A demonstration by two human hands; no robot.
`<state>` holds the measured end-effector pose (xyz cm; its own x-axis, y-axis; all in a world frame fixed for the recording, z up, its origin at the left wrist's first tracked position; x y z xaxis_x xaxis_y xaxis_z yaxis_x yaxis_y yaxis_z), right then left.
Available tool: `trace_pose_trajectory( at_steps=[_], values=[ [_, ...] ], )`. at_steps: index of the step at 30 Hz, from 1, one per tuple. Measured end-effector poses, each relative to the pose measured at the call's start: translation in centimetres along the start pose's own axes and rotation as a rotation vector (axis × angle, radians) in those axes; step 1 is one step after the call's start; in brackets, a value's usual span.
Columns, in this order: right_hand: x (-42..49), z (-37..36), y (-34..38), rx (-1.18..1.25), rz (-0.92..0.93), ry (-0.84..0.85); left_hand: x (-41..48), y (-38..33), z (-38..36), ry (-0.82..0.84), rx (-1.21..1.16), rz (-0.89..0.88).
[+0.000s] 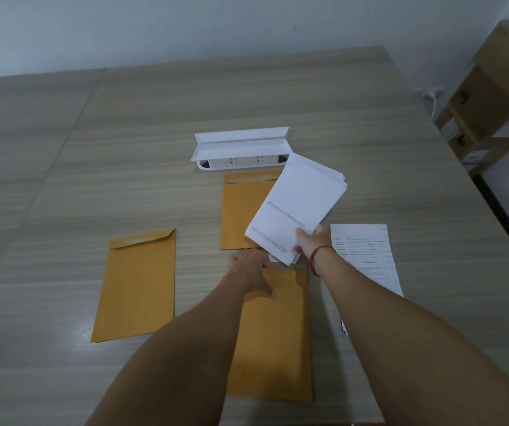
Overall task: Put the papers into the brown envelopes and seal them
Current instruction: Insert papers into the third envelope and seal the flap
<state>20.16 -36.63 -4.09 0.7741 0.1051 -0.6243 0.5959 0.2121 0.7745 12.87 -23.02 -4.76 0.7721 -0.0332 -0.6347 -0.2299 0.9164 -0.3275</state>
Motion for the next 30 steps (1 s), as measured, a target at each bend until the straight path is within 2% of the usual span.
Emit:
trace_pose_trajectory(
  at_steps=[7, 24, 30],
  values=[
    [-0.8, -0.1, -0.8, -0.044, -0.006, 0.018, -0.2, -0.2, 0.4, -0.043, -0.052, -0.057],
    [-2.5, 0.7, -0.3, -0.469, 0.117, 0.135, -0.6, -0.8, 0.6, -0.27, -0.198, -0.01],
    [-2.6, 0.6, 0.0, -0.475, 0.195, 0.134, -0.6, -0.6, 0.6, -0.285, -0.228, -0.041]
  ],
)
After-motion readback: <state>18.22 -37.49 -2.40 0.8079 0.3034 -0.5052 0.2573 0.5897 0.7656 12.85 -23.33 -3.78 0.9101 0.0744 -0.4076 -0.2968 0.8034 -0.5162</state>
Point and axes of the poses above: each hand's wrist, its own x-axis towards the middle knuckle, its own z-axis out of the back of the hand, y = z × x, the point moved 2 cm from there along x, towards the middle knuckle, and after that the axes turned 11 degrees about y, right-handed, at the moved point
